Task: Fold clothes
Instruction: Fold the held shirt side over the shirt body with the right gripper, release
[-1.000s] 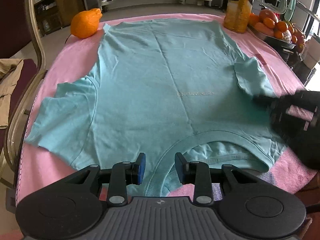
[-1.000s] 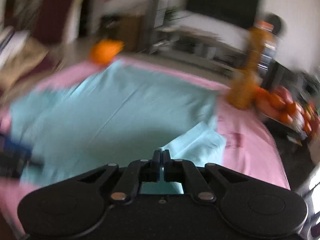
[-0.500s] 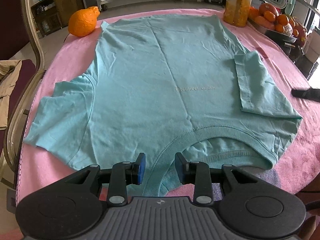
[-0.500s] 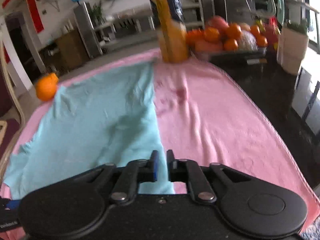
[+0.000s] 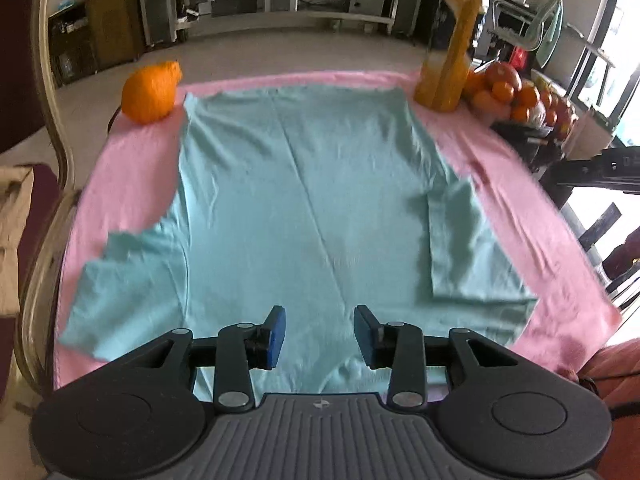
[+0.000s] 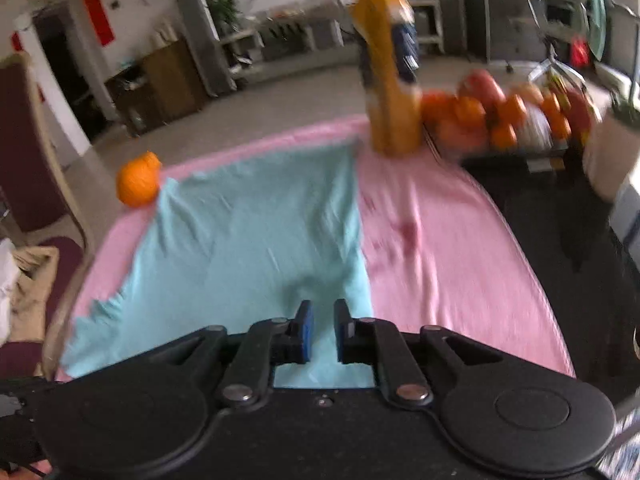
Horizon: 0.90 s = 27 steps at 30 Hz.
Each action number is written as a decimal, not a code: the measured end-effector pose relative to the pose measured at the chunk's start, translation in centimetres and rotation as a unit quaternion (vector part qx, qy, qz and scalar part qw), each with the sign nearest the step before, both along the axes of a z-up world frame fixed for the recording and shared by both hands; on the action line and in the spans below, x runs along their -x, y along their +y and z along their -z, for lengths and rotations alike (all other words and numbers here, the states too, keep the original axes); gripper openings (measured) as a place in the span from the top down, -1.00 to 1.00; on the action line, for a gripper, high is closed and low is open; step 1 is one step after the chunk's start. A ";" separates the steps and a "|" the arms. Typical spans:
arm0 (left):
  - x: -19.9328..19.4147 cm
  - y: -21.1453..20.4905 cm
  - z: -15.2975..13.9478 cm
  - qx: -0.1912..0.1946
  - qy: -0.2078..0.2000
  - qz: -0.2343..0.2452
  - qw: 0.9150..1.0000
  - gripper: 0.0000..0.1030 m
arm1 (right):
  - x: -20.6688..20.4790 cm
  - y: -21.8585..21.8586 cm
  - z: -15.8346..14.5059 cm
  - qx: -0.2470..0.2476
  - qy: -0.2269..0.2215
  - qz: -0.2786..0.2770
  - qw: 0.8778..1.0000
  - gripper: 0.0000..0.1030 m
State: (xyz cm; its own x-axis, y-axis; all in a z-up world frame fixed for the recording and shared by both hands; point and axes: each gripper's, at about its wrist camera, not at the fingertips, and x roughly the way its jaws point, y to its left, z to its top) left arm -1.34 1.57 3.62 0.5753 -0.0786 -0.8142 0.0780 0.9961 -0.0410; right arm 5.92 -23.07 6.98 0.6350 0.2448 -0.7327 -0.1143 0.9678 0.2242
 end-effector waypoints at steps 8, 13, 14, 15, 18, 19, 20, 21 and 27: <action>-2.7 0.7 3.1 0.003 0.036 -0.012 0.999 0.27 | -4.1 1.7 4.2 0.000 0.046 -0.008 0.999 0.64; -3.7 1.4 5.1 -0.007 0.060 -0.039 0.997 0.28 | -8.0 2.8 7.8 -0.066 0.077 -0.023 0.995 0.64; -3.9 1.4 5.2 -0.012 0.060 -0.040 0.997 0.28 | -8.7 3.2 8.4 -0.063 0.081 -0.022 0.995 0.64; -4.0 1.4 5.4 -0.016 0.060 -0.042 0.997 0.28 | -9.3 3.7 9.0 -0.048 0.086 -0.018 0.995 0.64; -4.2 1.1 5.5 -0.021 0.063 -0.041 0.997 0.27 | -10.7 5.2 10.6 0.004 0.101 -0.002 0.995 0.58; -4.2 1.0 5.6 -0.019 0.066 -0.039 0.997 0.28 | -10.9 5.6 11.0 0.021 0.104 0.002 0.994 0.53; -4.2 0.9 5.6 -0.016 0.068 -0.037 0.997 0.28 | -11.1 6.0 11.4 0.038 0.106 0.005 0.994 0.51; -4.2 0.7 5.7 -0.015 0.069 -0.034 0.997 0.27 | -11.1 6.3 11.5 0.050 0.103 0.002 0.993 0.47; -3.7 0.2 5.8 -0.019 0.070 -0.026 0.997 0.27 | -10.2 7.1 11.7 0.092 0.081 0.002 0.992 0.66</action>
State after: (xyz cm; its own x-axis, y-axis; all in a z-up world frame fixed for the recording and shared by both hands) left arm 2.38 1.80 -2.19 0.4583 -0.0186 -0.8886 0.0229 0.9997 -0.0091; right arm 16.08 -15.97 -4.72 0.5055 0.0947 -0.8576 -0.0880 0.9944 0.0579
